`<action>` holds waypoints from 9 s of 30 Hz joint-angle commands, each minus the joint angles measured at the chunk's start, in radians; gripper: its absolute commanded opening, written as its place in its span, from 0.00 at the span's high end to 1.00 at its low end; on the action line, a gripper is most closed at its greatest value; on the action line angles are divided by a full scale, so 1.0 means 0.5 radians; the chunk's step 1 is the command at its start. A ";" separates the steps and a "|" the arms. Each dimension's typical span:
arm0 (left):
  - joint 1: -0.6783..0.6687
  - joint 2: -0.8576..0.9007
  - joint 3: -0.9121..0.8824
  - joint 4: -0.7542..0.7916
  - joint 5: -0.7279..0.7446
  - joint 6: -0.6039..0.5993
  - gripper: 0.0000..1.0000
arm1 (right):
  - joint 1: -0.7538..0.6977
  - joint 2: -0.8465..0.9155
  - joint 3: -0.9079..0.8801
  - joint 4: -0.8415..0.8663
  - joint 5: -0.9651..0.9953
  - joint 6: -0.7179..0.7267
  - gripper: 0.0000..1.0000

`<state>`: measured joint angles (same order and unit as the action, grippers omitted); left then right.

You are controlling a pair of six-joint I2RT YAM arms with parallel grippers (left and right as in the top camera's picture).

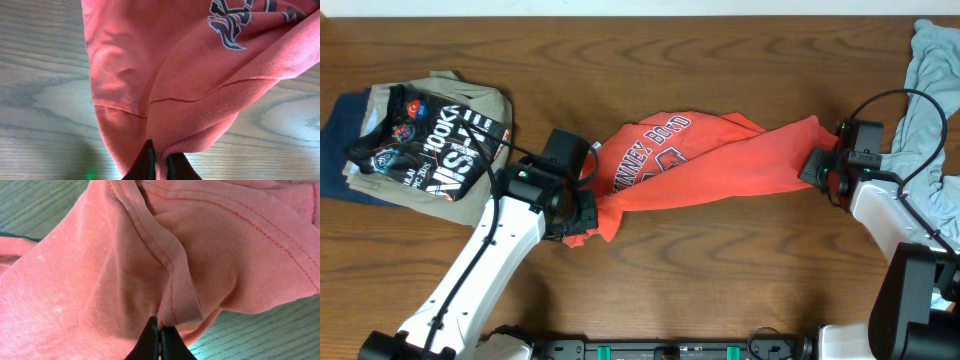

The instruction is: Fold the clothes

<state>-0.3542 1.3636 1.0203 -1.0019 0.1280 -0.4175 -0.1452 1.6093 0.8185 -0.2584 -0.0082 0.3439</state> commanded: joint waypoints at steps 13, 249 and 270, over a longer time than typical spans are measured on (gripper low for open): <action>0.008 -0.014 0.074 -0.172 -0.014 0.191 0.94 | -0.267 -0.481 0.263 -1.216 0.439 0.106 0.99; 0.390 0.742 0.853 -0.775 0.404 0.483 0.94 | -0.445 0.451 1.382 -2.090 0.310 -0.243 0.99; 0.313 0.557 0.320 -0.670 0.402 0.482 0.94 | -0.558 0.359 0.901 -2.081 0.276 -0.143 0.99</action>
<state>-0.1982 1.7012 1.1828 -1.3334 0.3344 -0.1829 -0.4171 1.8313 1.2701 -1.3006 0.1280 0.2558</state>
